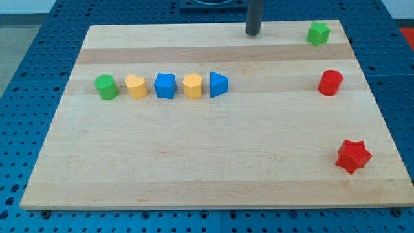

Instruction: Slide the green star to the top left of the red circle

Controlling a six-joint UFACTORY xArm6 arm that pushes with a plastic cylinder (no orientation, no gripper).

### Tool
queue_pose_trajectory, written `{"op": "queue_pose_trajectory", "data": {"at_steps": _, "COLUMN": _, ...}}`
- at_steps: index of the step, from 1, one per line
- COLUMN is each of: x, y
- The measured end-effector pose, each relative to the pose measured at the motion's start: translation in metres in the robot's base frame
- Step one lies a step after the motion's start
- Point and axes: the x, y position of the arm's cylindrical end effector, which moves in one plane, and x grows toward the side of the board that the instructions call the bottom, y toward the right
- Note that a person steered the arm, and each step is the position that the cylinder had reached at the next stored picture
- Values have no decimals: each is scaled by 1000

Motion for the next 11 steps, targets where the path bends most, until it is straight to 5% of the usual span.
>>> {"op": "queue_pose_trajectory", "data": {"at_steps": 5, "x": -5, "y": 152}}
{"op": "queue_pose_trajectory", "data": {"at_steps": 11, "x": 56, "y": 122}}
